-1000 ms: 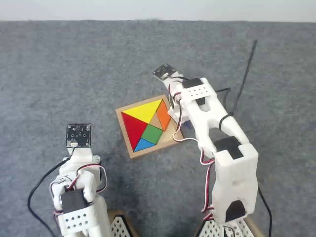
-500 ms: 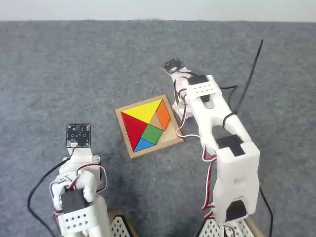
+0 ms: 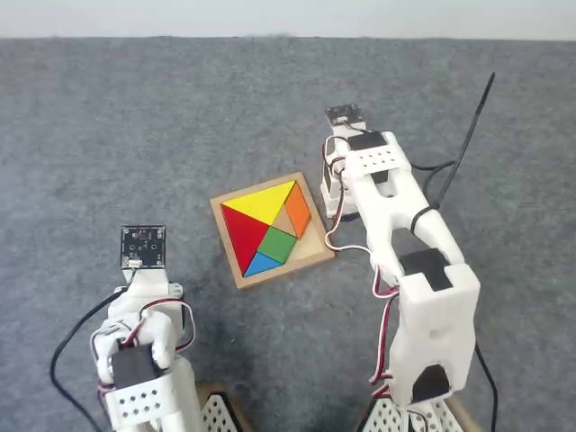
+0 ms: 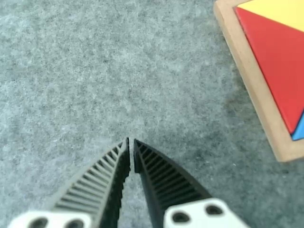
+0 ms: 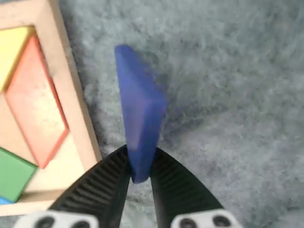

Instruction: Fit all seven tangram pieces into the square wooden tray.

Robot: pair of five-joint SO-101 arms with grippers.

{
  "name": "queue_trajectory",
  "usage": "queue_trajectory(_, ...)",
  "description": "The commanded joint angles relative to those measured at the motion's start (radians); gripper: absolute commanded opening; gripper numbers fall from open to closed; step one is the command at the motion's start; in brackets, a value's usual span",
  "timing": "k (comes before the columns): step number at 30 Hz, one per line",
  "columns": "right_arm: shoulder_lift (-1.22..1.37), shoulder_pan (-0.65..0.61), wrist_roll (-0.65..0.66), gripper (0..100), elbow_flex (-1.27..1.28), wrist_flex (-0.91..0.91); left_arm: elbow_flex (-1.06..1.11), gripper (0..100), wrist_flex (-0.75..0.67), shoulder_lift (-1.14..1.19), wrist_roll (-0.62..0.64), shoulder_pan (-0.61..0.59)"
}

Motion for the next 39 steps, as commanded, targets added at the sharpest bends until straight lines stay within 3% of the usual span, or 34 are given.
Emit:
queue_trajectory(1, -0.084, 0.005, -0.032, 4.6, -0.002, 0.021, -0.008, 2, 0.005, -0.018, -0.009, -0.003)
queue_trajectory(5, -0.070, -0.024, -0.031, 18.8, -0.003, 0.024, -0.008, 2, 0.005, -0.018, -0.009, -0.003)
queue_trajectory(8, -0.065, -0.061, 0.043, 24.6, -0.031, 0.019, -0.008, 2, 0.005, -0.018, -0.009, -0.003)
queue_trajectory(15, -0.062, -0.041, 0.190, 24.7, -0.170, 0.002, -0.008, 2, 0.005, -0.018, -0.009, -0.003)
queue_trajectory(18, -0.021, -0.015, 0.322, 24.7, -0.213, -0.068, -0.008, 2, 0.005, -0.018, -0.009, -0.003)
queue_trajectory(23, 0.073, -0.025, 0.551, 19.3, -0.235, -0.019, -0.008, 2, 0.005, -0.018, -0.009, -0.003)
queue_trajectory(36, 0.147, 0.062, 0.555, 17.8, -0.236, -0.022, -0.008, 2, 0.005, -0.018, -0.009, -0.003)
queue_trajectory(39, 0.153, 0.074, 0.497, 18.0, -0.236, -0.022, -0.008, 2, 0.005, -0.018, -0.009, -0.003)
